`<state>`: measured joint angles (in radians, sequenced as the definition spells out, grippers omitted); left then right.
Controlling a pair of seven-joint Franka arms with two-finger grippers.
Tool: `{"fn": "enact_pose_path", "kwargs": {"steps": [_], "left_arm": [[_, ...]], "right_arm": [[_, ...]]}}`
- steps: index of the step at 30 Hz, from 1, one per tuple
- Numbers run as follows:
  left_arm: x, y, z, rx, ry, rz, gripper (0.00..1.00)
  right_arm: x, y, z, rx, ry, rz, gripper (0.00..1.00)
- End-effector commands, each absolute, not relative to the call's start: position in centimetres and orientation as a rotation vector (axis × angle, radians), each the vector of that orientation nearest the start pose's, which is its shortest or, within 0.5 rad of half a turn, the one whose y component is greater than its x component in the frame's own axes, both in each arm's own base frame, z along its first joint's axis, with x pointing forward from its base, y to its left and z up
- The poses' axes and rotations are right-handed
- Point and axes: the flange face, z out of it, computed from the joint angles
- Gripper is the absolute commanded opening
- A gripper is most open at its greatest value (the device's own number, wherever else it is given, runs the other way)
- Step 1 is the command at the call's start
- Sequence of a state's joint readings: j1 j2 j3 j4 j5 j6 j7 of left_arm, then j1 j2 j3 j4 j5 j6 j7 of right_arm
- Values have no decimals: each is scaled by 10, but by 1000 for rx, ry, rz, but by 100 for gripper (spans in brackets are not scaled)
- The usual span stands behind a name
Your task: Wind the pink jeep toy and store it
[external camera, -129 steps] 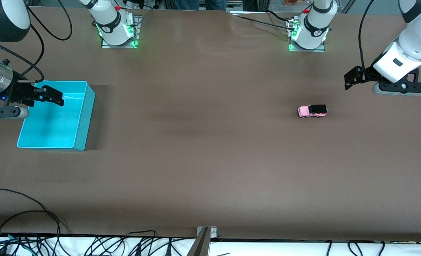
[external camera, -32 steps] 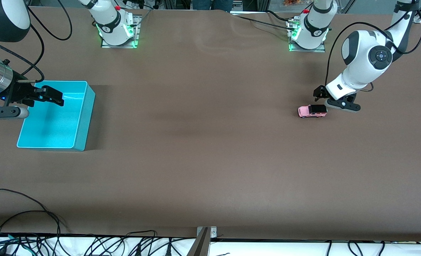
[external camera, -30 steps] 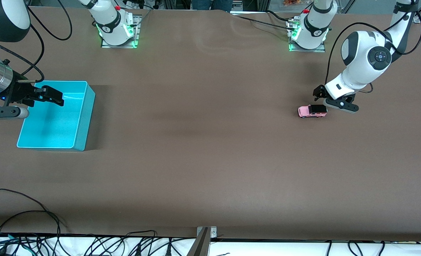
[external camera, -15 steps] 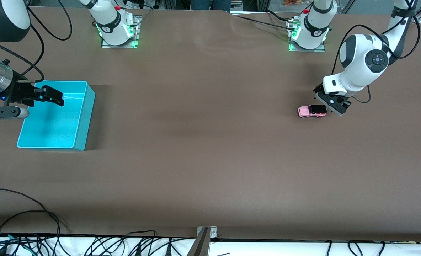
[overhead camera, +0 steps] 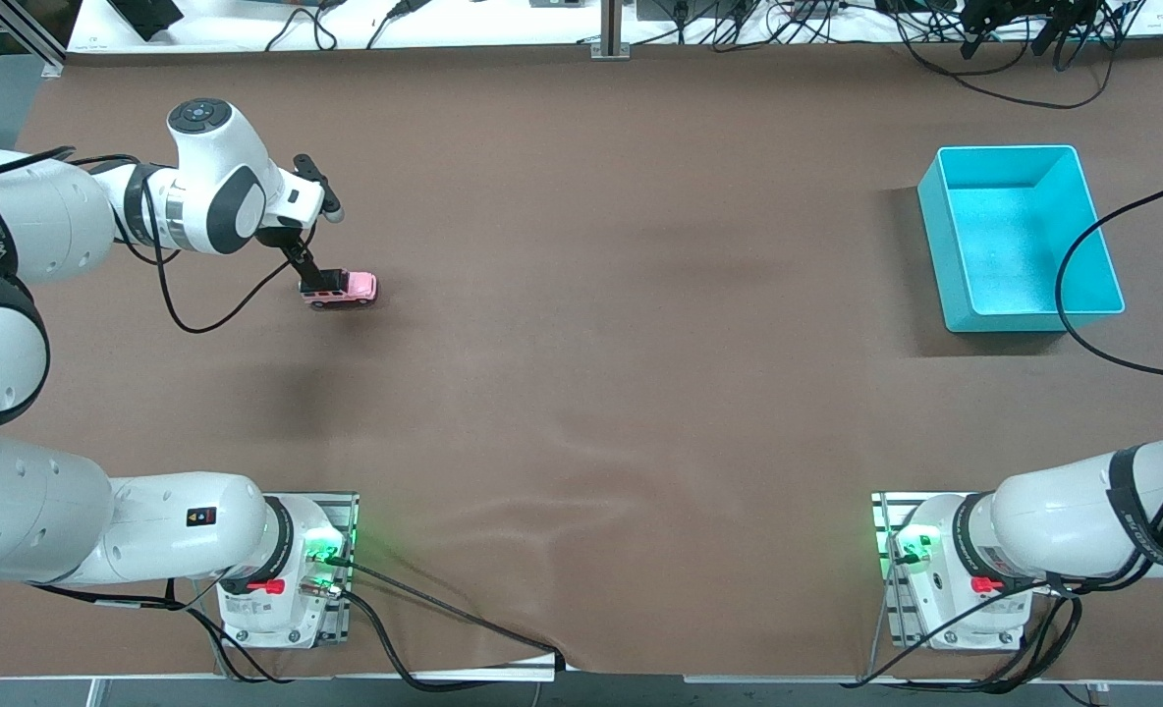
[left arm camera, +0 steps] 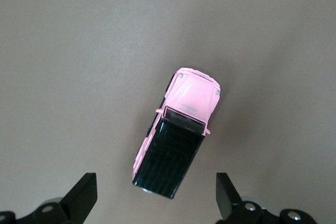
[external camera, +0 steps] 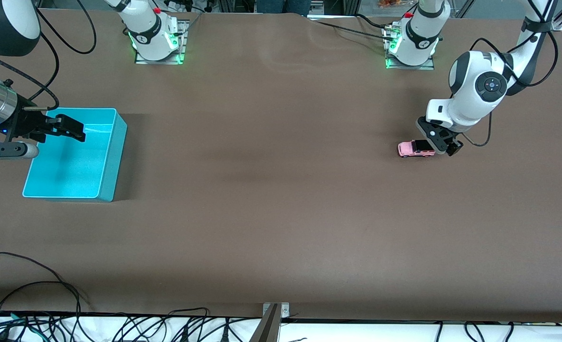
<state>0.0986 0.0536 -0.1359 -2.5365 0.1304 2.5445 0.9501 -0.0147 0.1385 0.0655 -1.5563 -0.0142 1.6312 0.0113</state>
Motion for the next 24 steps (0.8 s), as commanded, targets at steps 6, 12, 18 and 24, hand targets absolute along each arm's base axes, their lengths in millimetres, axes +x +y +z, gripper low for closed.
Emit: {"fn": "enact_pose_path", "kwargs": {"steps": [6,12,18,24], "left_arm": [[456,-21,230,-2482,1857,81,98],[455,-22,216,-2442,1927,74,98],[452,-23,197,-2432,1975,94,99],[454,-24,198,-2412,1992,82,100]], "right_arm": [[597,26,561,-3133,-52,94,100],[597,27,561,-3132,-52,94,100],[597,27,561,-3133,-50,91,100],[597,26,561,-3133,-50,94,100]]}}
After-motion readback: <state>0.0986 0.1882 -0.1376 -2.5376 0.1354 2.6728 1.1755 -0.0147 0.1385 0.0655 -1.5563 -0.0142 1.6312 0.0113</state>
